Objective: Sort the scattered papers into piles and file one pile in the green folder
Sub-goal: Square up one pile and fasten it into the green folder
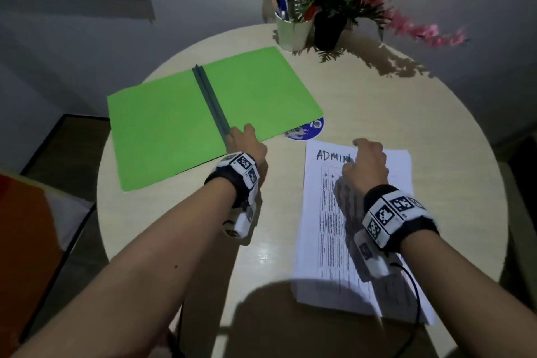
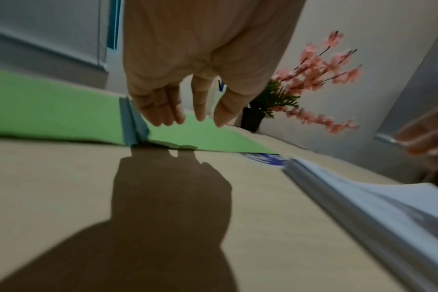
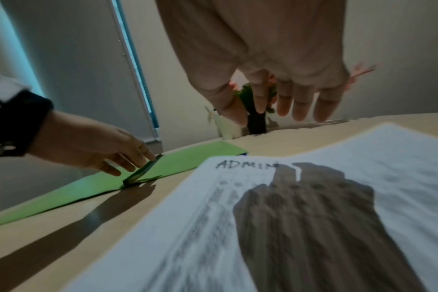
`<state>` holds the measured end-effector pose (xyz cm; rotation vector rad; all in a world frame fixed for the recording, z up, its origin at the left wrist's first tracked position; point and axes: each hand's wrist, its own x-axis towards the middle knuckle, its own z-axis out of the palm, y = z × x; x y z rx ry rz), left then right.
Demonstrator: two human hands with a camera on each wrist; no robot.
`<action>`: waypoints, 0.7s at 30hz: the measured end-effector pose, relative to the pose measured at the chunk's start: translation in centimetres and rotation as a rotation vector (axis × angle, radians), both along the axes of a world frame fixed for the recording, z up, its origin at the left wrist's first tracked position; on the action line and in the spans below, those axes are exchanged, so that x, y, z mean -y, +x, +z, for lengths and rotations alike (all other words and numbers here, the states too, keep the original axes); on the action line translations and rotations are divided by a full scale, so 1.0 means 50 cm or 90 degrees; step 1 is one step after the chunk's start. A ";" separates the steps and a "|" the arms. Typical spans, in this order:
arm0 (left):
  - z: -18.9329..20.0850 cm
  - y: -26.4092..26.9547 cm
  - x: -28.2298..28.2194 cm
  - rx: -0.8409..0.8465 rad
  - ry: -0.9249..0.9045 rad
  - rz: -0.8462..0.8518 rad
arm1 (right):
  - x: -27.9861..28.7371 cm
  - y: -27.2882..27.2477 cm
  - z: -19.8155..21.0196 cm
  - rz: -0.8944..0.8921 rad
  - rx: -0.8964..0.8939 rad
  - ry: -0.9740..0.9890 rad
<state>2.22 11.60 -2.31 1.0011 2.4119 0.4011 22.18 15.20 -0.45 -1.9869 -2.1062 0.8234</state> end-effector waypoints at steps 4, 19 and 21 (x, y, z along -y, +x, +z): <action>-0.019 -0.090 -0.014 -0.021 -0.025 0.033 | -0.076 -0.097 -0.010 0.062 -0.006 -0.053; -0.017 -0.230 0.004 0.122 -0.029 0.036 | -0.158 -0.222 -0.034 -0.028 -0.065 -0.142; 0.003 -0.257 0.029 0.165 0.027 0.045 | -0.163 -0.250 -0.014 -0.090 -0.166 -0.150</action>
